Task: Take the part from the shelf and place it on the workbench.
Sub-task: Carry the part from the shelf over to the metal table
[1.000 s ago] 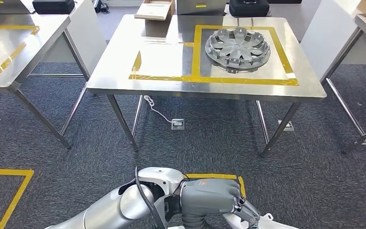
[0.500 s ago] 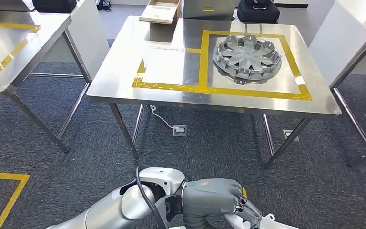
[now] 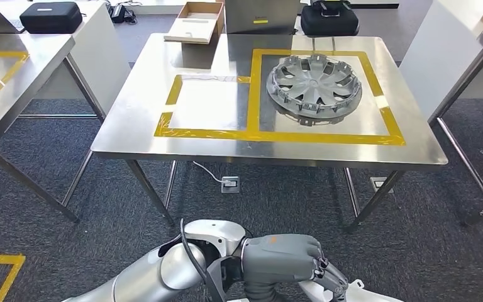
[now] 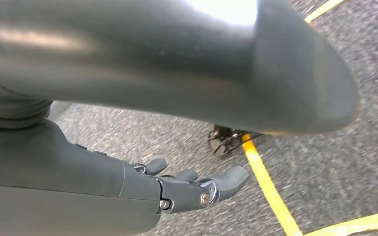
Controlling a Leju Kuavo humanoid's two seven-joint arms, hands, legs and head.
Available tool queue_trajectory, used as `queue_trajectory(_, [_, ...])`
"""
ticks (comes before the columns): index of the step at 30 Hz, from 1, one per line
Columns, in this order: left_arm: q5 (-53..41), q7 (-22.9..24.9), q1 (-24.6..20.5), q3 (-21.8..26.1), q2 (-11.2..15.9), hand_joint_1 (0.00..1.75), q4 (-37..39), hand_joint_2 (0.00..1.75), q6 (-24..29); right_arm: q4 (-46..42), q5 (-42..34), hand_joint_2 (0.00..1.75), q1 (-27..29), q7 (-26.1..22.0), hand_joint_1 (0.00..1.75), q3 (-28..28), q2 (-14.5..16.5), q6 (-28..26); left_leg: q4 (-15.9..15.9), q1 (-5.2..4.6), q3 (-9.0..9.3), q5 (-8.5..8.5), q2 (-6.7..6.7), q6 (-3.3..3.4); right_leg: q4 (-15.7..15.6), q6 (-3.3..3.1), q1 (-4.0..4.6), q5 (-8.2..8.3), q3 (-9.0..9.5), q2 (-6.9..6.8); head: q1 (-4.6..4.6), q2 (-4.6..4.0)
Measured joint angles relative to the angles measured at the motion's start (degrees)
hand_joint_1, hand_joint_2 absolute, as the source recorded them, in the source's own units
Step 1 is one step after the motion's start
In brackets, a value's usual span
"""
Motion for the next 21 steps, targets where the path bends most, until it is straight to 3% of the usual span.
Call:
queue_trajectory(1, [0.0,0.0,0.0,0.0,0.0,1.75,0.1,1.75,0.0,0.0,0.0,0.00,-0.1,0.0,0.00,0.0,0.1,0.0,-2.3,-0.19,0.29,2.66,0.03,0.35,-0.2,0.34,0.02,-0.54,0.36,0.06,-0.05,0.00])
queue_trajectory(2, [0.0,0.1,-0.1,0.0,-0.1,1.75,0.1,1.75,-0.1,0.0,-0.1,0.00,-0.1,0.0,0.00,0.0,0.2,0.0,-3.6,-0.33,0.47,4.13,-0.01,0.69,-0.2,0.74,0.05,-0.77,0.71,0.11,-0.08,0.00])
queue_trajectory(5, [0.0,0.1,-0.3,-0.1,-0.5,1.75,0.2,1.75,-0.1,0.0,-0.1,0.00,-0.2,-0.1,0.00,0.0,0.2,0.0,-4.5,-0.12,2.28,3.55,-0.28,1.78,1.4,1.78,0.11,-0.18,1.11,0.05,-0.09,0.00])
queue_trajectory(7, [0.0,0.2,-0.4,-0.1,-0.7,1.75,0.3,1.75,-0.2,0.0,-0.1,0.00,-0.3,-0.1,0.00,0.0,0.3,0.1,-5.0,0.13,3.93,2.77,-0.31,2.35,6.3,2.13,0.07,-0.53,-1.67,-0.06,0.14,0.00])
queue_trajectory(9, [0.0,0.2,-0.4,-0.2,-0.7,1.75,0.4,1.75,-0.2,0.0,0.0,0.00,-0.2,-0.1,0.00,0.0,0.3,0.1,-5.2,0.12,5.14,1.69,-0.33,2.60,12.7,2.49,0.00,-3.16,-6.51,-0.10,0.40,0.00])
queue_trajectory(11, [0.0,0.2,-0.3,-0.2,-0.7,1.75,0.6,1.75,-0.2,0.0,-0.1,0.00,0.0,-0.1,0.00,0.0,0.3,0.1,-5.2,0.09,6.47,0.46,-0.51,2.58,14.9,2.79,-0.05,-5.57,-10.19,-0.11,0.52,0.00])
queue_trajectory(12, [0.0,0.1,-0.3,-0.2,-0.7,1.75,0.7,1.75,-0.2,0.0,-0.1,0.00,0.1,-0.2,0.00,0.0,0.3,0.1,-5.2,0.09,7.34,-0.22,-0.60,2.49,13.6,2.82,-0.06,-5.15,-10.88,-0.11,0.56,0.00])
queue_trajectory(13, [0.0,0.1,-0.2,-0.2,-0.7,1.75,0.8,1.75,-0.2,0.0,-0.1,0.00,0.1,-0.2,0.00,0.0,0.3,0.1,-5.2,0.09,8.30,-0.96,-0.66,2.34,10.8,2.78,-0.07,-3.18,-10.85,-0.11,0.61,0.00])
queue_trajectory(15, [0.0,0.2,-0.2,-0.3,-0.7,1.75,0.9,1.75,-0.2,0.0,-0.1,0.00,0.3,-0.2,0.00,0.0,0.3,0.2,-5.1,0.02,9.98,-2.52,-0.67,1.93,3.8,2.46,0.00,3.52,-9.92,-0.21,0.69,0.00])
queue_trajectory(16, [0.0,0.2,-0.2,-0.3,-0.7,1.75,1.0,1.75,-0.2,0.0,-0.1,0.00,0.3,-0.2,0.00,0.0,0.3,0.2,-5.0,-0.06,10.53,-3.29,-0.70,1.64,1.5,2.17,0.14,5.96,-9.43,-0.28,0.71,0.00])
queue_trajectory(17, [0.0,0.2,-0.2,-0.3,-0.7,1.75,1.0,1.75,-0.2,0.0,-0.1,0.00,0.4,-0.2,0.00,0.0,0.3,0.3,-4.9,-0.13,11.13,-3.85,-0.74,1.33,0.3,1.80,0.28,7.32,-9.07,-0.32,0.72,0.00])
queue_trajectory(20, [0.0,0.1,-0.3,-0.4,-0.8,1.75,1.0,1.75,-0.3,0.0,-0.1,0.00,0.2,-0.3,0.00,0.0,0.4,0.4,-3.1,-0.19,11.66,-3.80,-0.70,0.37,-0.1,0.53,0.31,6.71,-7.50,-0.23,0.67,0.00])
queue_trajectory(21, [0.0,0.1,-0.4,-0.4,-0.8,1.75,0.9,1.75,-0.3,0.0,-0.1,0.00,0.2,-0.4,0.00,0.0,0.4,0.4,-1.0,-0.15,10.60,-3.59,-0.58,0.09,-0.2,0.13,0.20,6.32,-6.81,-0.22,0.52,0.00])
